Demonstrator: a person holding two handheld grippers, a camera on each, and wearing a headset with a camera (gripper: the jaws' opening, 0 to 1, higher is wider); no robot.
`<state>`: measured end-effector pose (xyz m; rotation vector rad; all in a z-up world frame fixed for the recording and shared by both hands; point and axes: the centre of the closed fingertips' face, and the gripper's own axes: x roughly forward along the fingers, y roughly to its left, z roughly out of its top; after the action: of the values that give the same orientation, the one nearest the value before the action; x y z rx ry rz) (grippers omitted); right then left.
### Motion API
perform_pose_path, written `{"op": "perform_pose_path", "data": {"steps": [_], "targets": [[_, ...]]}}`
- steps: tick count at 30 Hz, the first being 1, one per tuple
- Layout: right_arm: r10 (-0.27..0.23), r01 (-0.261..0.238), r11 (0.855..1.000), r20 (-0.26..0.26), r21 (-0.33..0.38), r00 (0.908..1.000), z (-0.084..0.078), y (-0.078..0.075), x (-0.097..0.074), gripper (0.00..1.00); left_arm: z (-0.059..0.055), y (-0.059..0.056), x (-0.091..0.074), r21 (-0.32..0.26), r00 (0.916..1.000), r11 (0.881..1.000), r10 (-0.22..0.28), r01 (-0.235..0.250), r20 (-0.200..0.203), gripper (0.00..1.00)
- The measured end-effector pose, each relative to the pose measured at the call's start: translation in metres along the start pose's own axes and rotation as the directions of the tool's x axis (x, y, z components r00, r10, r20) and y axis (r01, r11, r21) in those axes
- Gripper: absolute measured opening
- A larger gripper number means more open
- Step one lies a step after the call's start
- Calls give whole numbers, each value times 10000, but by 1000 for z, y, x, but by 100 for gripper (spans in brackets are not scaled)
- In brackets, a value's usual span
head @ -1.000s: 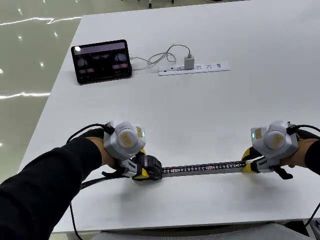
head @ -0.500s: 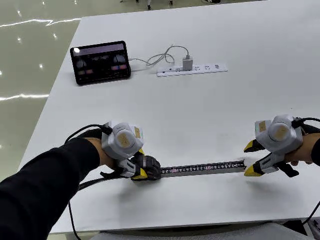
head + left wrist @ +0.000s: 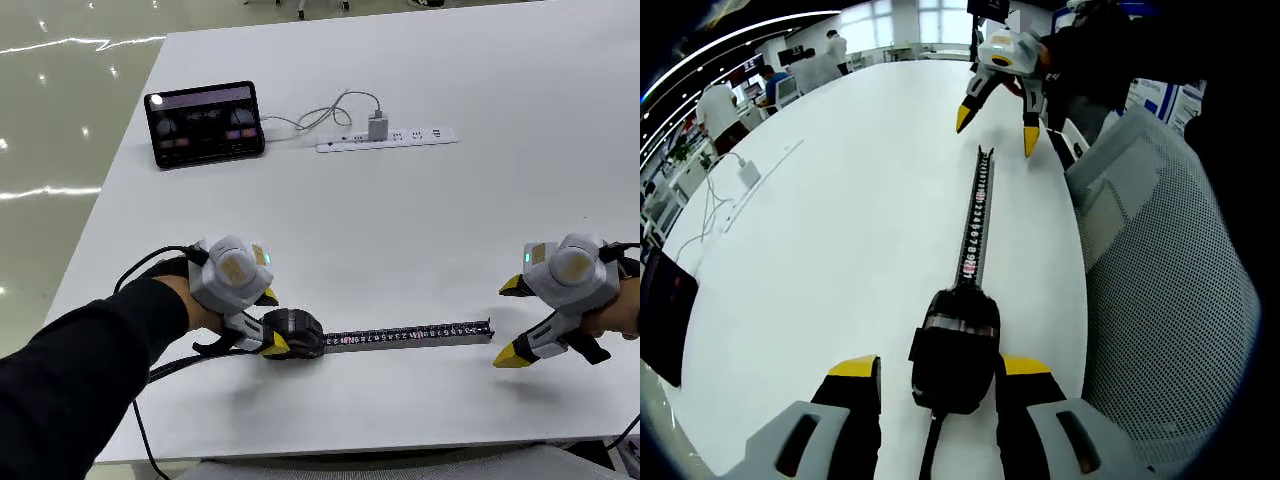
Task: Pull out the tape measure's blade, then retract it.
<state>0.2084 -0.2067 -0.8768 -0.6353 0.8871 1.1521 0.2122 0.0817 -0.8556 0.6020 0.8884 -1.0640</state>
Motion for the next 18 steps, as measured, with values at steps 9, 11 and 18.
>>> {"op": "perform_pose_path", "data": {"steps": [9, 11, 18], "targets": [[-623, 574, 9923, 409, 1100, 9972, -9, 1, -5, 81, -20, 18, -10, -1564, 9931, 9812, 1163, -1127, 143, 81], [-884, 798, 9886, 627, 1280, 9941, -10, 0, -7, 85, -24, 20, -13, -1994, 9902, 9713, 1375, -1300, 242, 86], [-1280, 1119, 9809, 947, 1591, 9872, -15, 5, -14, 95, -35, 24, -21, -3355, 9814, 9328, 1702, -1316, 883, 95]]}}
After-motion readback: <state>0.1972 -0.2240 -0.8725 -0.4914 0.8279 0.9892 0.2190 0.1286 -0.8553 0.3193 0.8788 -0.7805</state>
